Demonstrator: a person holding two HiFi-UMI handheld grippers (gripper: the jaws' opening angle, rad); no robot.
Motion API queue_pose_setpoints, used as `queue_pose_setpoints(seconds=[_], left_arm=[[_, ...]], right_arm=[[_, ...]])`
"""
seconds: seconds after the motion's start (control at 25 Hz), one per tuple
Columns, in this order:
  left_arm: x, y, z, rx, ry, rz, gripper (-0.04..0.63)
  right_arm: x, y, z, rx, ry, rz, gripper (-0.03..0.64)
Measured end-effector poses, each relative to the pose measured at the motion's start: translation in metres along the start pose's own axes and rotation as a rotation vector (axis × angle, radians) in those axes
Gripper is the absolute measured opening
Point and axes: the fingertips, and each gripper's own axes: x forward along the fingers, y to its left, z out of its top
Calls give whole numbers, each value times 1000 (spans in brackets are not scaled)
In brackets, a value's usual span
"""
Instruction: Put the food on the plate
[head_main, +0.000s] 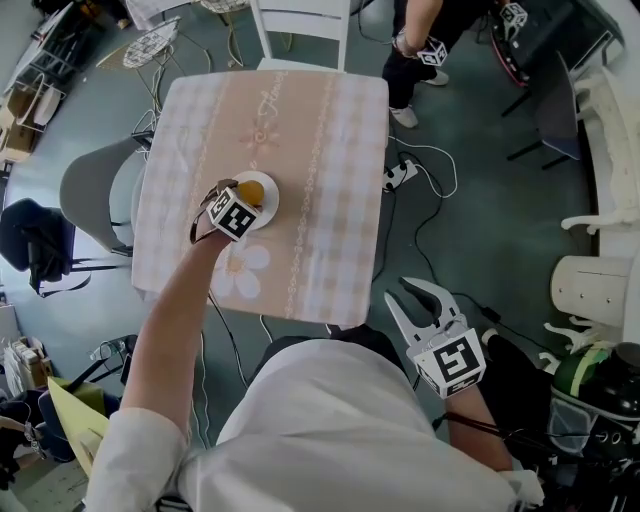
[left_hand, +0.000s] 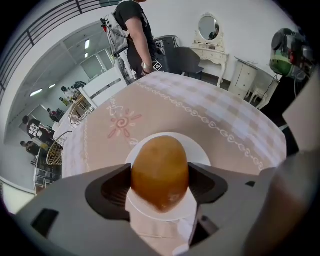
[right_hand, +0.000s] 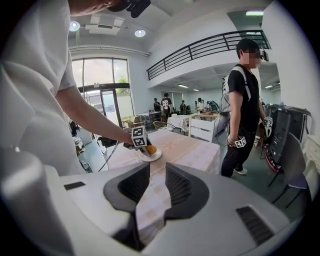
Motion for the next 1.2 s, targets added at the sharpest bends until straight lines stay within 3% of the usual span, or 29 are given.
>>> queue_pose_setpoints(seconds=[0.8, 1.2], left_arm=[[-9, -8, -3, 16, -35, -53, 388], [-62, -22, -16, 12, -139, -40, 400]], right_arm=[[5, 2, -5, 2, 2, 21, 107], [19, 32, 5, -55, -2, 103, 107]])
